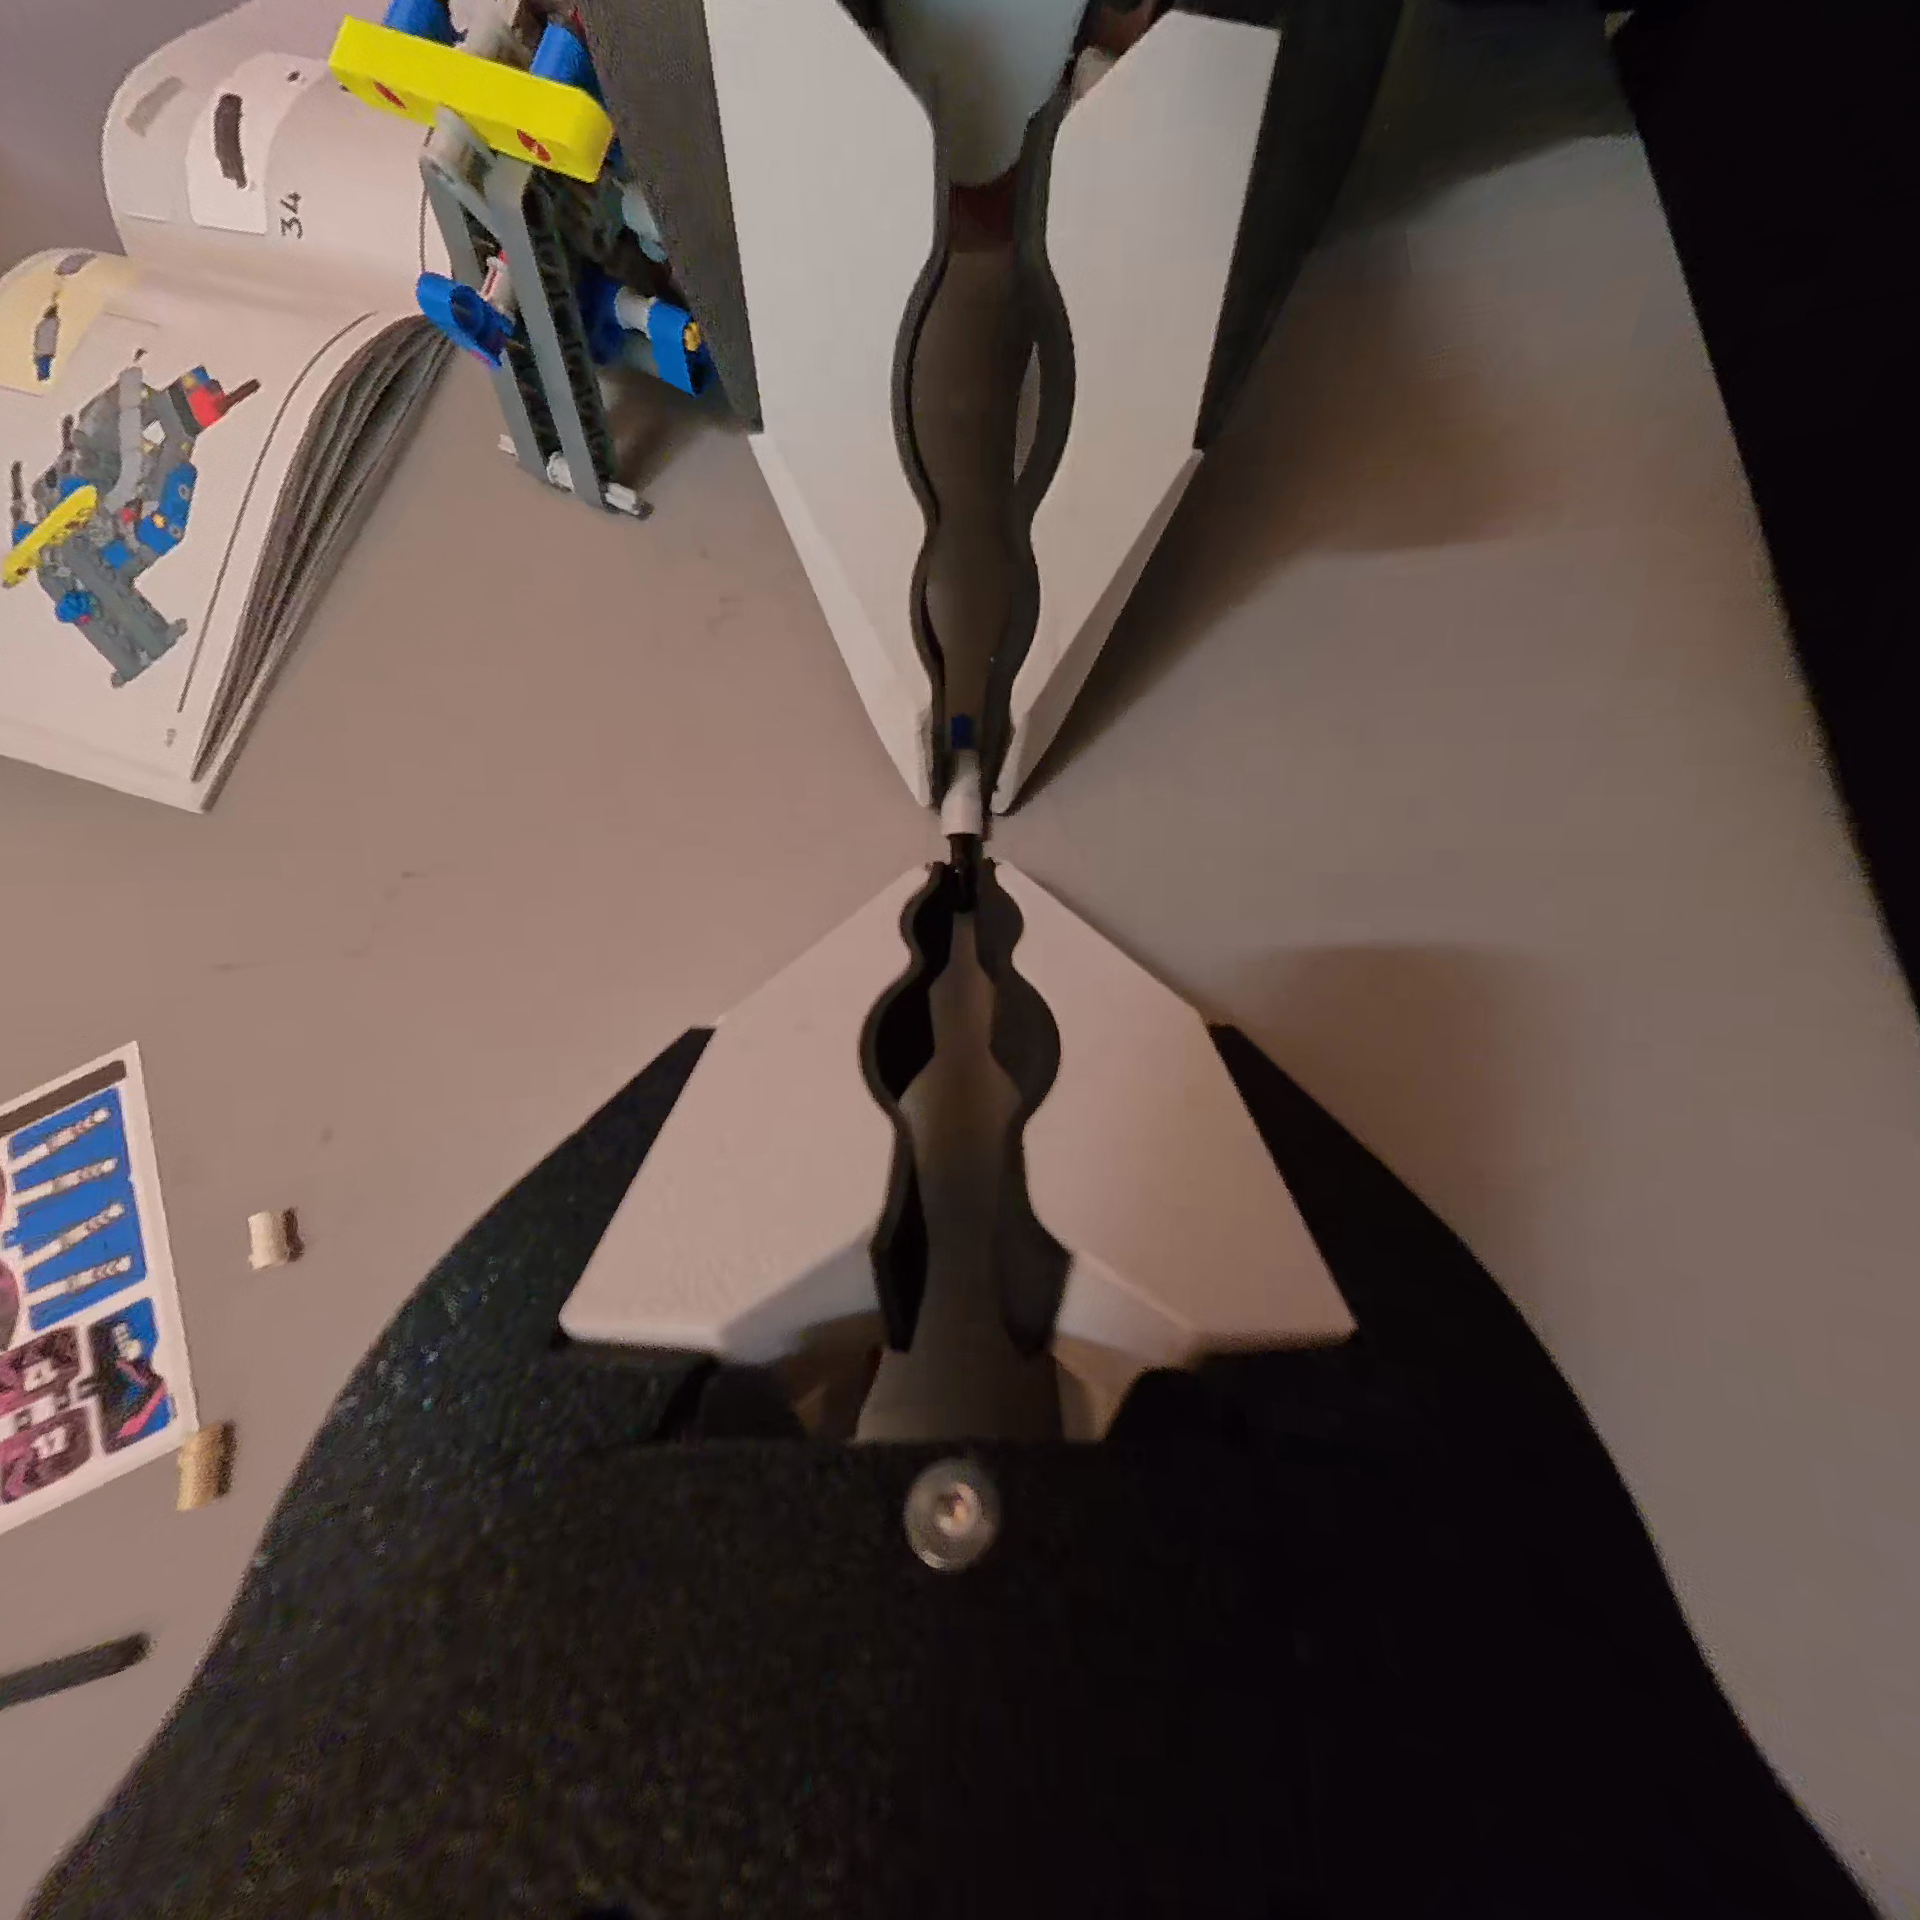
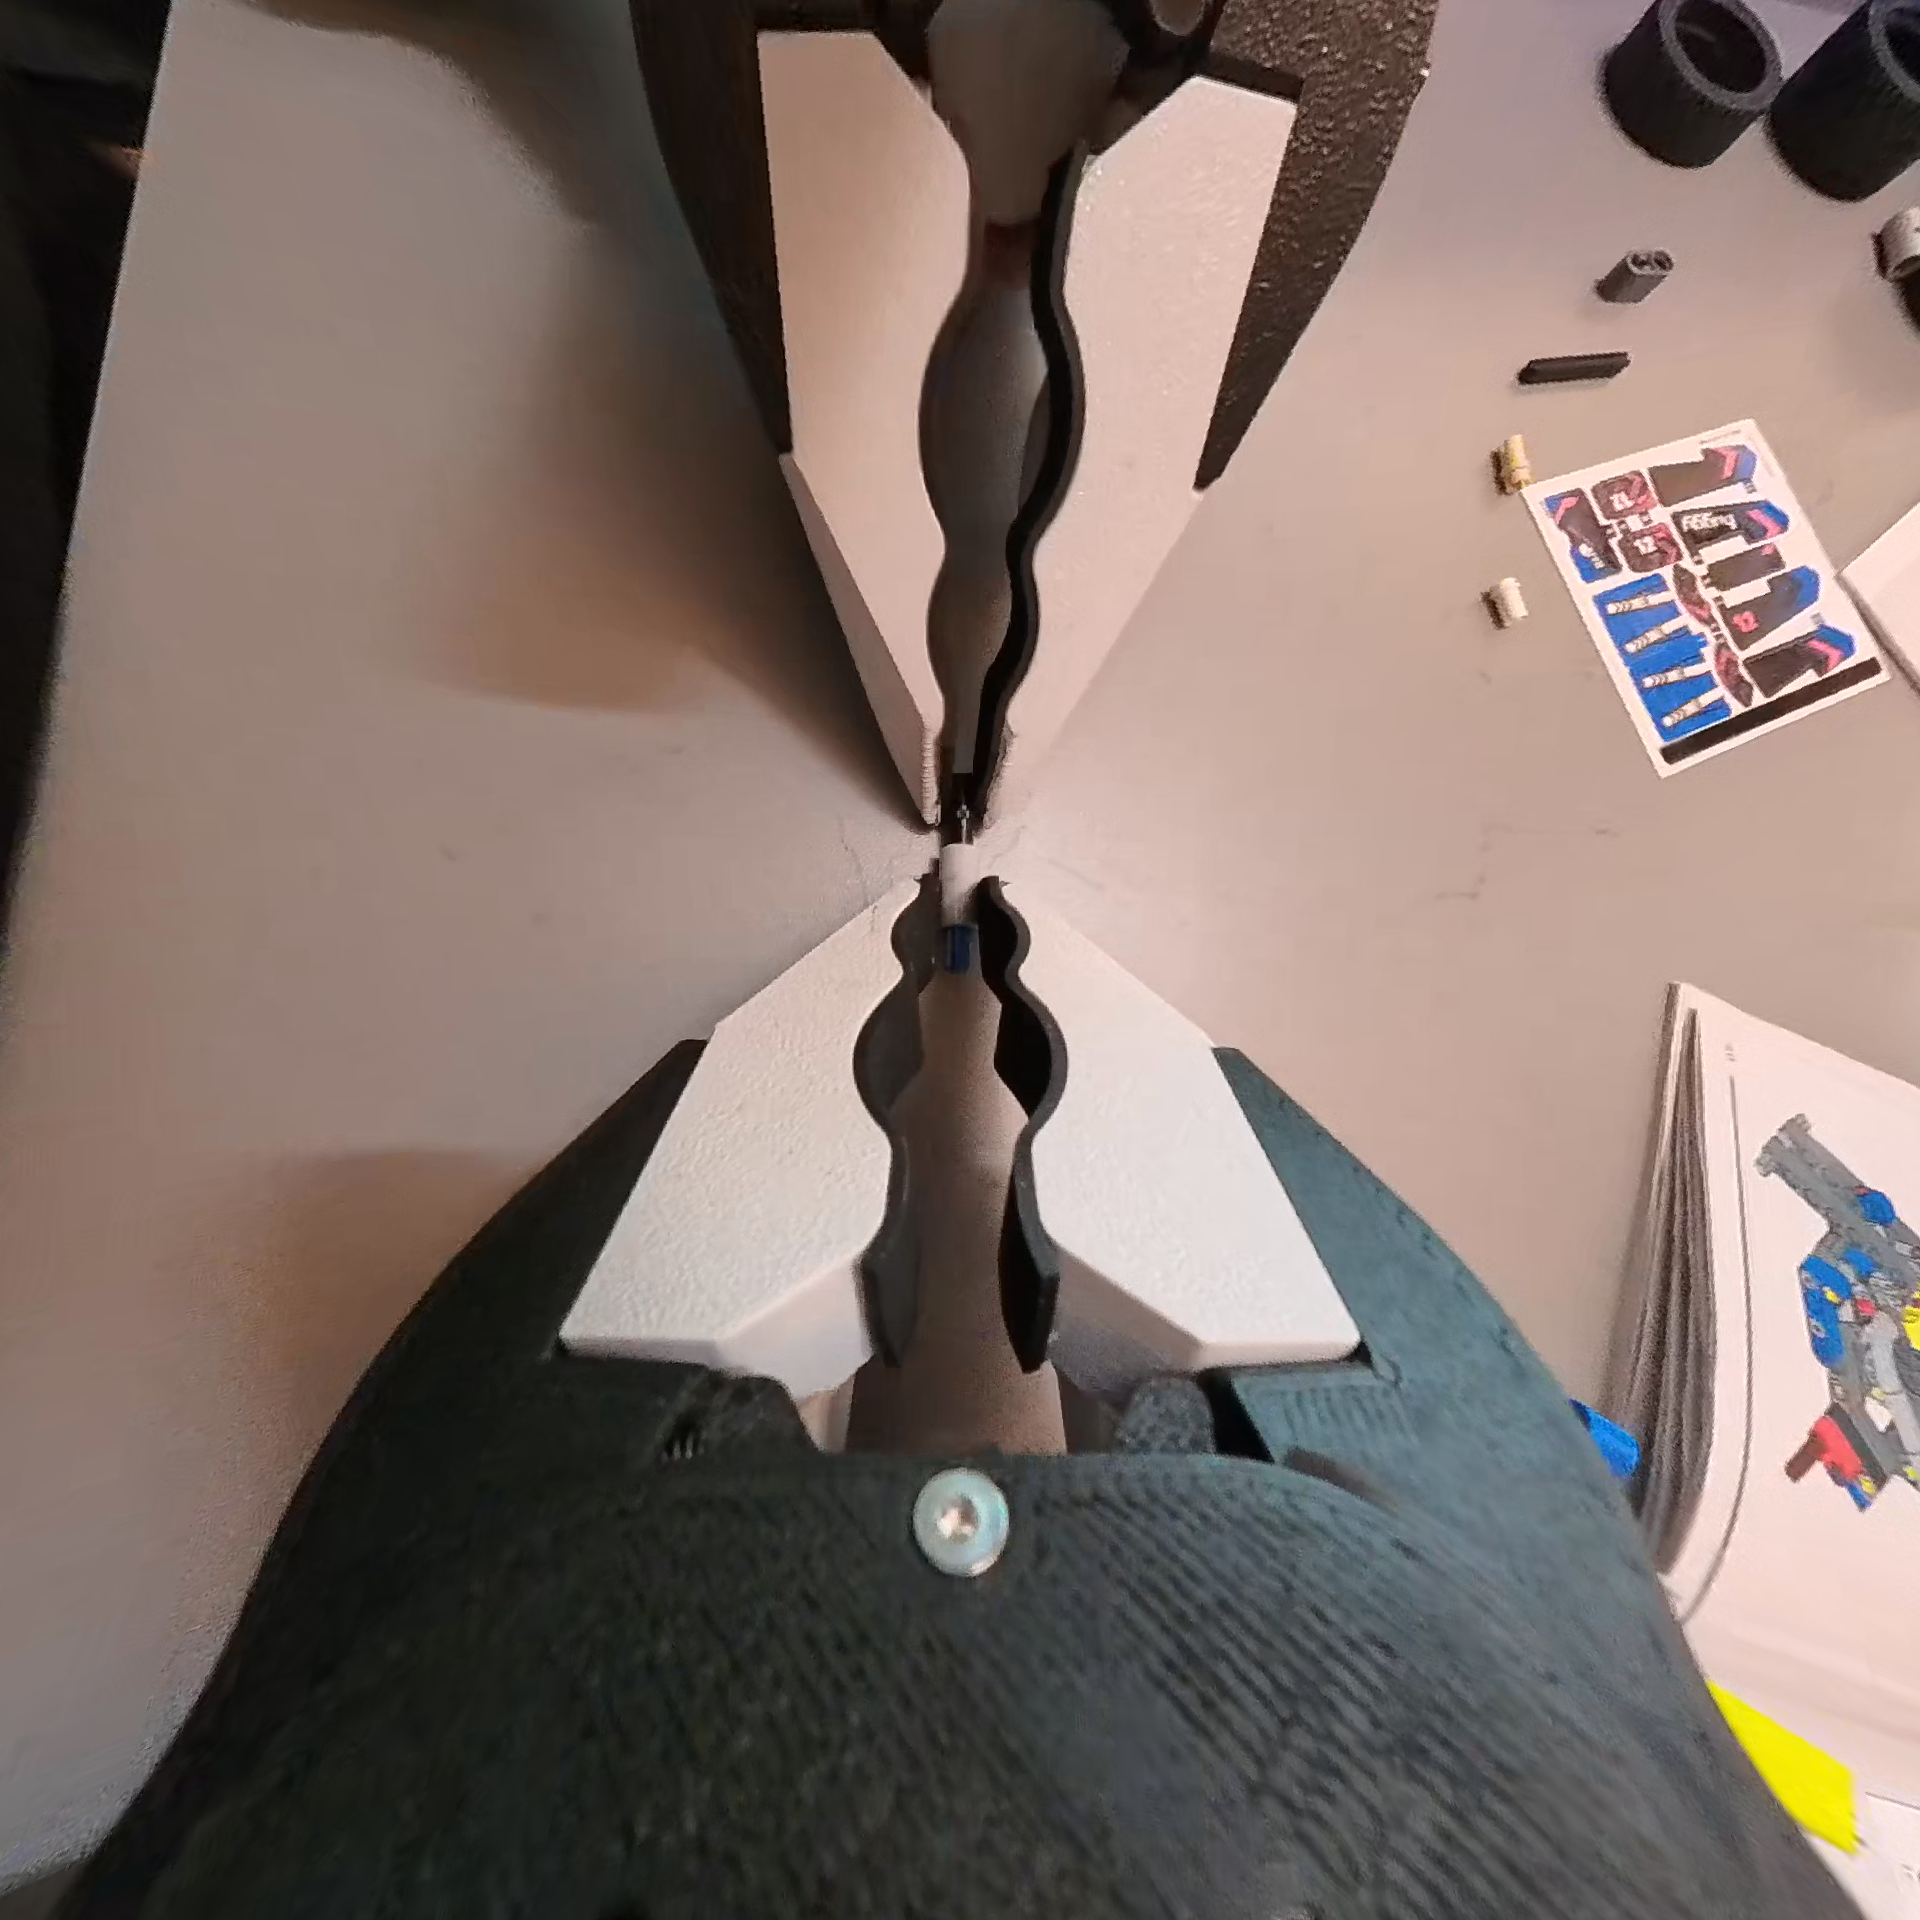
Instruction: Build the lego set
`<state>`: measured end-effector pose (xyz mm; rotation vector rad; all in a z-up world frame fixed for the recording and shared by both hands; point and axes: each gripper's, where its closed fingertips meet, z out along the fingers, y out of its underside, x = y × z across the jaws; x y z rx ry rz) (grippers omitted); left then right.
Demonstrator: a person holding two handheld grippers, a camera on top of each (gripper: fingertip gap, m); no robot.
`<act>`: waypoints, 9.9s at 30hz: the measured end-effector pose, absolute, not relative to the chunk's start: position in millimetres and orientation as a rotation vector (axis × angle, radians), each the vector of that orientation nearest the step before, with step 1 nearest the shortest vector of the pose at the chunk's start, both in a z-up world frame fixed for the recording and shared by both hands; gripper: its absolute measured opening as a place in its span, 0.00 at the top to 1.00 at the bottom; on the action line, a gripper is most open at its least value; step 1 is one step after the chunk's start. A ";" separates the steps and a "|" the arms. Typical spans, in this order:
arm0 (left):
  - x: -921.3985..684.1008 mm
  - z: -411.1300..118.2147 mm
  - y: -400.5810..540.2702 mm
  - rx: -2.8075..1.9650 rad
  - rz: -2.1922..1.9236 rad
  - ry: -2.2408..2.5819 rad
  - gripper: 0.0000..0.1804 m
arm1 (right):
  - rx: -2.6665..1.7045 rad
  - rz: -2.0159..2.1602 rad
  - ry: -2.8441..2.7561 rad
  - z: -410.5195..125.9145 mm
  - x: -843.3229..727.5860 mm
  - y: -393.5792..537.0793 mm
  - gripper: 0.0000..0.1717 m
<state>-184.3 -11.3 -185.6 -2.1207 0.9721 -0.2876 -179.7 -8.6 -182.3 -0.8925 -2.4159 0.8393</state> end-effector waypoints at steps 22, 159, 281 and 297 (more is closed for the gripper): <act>-185.4 -184.4 -9.7 -2.107 -0.297 0.976 0.99 | -0.812 0.793 -2.294 -180.9 -181.4 -7.5 0.97; -300.6 -156.4 -30.4 -2.138 0.244 0.245 0.83 | -1.300 0.745 -1.987 -179.4 -139.0 52.7 0.90; -473.7 -101.4 -116.6 -2.103 0.700 -0.408 0.67 | -1.277 0.723 -2.001 -181.2 -157.5 46.3 0.99; -549.0 -143.0 -137.9 -2.239 0.510 -0.650 1.00 | -1.299 0.723 -1.991 -181.3 -157.5 47.6 0.99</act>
